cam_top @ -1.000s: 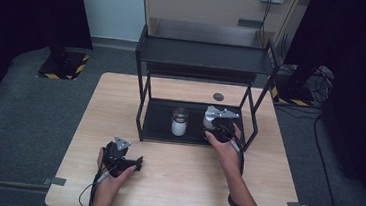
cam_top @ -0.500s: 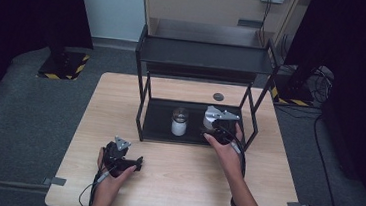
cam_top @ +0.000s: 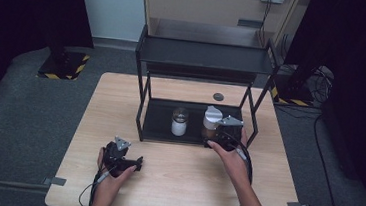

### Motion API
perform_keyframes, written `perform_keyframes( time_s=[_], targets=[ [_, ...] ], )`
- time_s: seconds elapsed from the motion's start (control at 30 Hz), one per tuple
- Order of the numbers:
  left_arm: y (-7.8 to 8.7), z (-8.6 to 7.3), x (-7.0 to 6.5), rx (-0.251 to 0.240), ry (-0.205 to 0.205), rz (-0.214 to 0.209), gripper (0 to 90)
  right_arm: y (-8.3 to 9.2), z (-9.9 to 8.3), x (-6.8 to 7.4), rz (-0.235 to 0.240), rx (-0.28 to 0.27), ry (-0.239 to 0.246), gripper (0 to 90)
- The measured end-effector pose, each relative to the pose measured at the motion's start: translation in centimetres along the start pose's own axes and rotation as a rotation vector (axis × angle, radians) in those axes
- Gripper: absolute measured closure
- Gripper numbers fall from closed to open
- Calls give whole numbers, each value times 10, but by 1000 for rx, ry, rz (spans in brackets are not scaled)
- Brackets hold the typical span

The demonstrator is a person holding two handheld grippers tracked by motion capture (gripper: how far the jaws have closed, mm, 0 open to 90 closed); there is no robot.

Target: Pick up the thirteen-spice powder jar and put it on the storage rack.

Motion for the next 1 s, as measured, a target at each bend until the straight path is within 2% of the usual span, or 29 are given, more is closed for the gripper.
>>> perform_keyframes(
  time_s=[0.1,0.27,0.7,1.0],
  targets=[
    [0,0,0,0,0,0,0,5,-5,-1,12,4,2,46],
    [0,0,0,0,0,0,0,14,-13,-3,27,4,33,47],
    [0,0,0,-1,2,1,0,35,-29,6,81,14,108,49],
    [0,0,-1,-1,3,2,0,41,-42,4,101,16,119,50]
  ],
)
Point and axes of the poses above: each handheld gripper's, and its own axes: y roughly backward along the jaws, z roughly out of its top, x roughly to its left, the point moved 7 cm from there along -y, roughly forward along the jaws, and after that the axes turned 11 degrees about x, right-handed, at the moved point
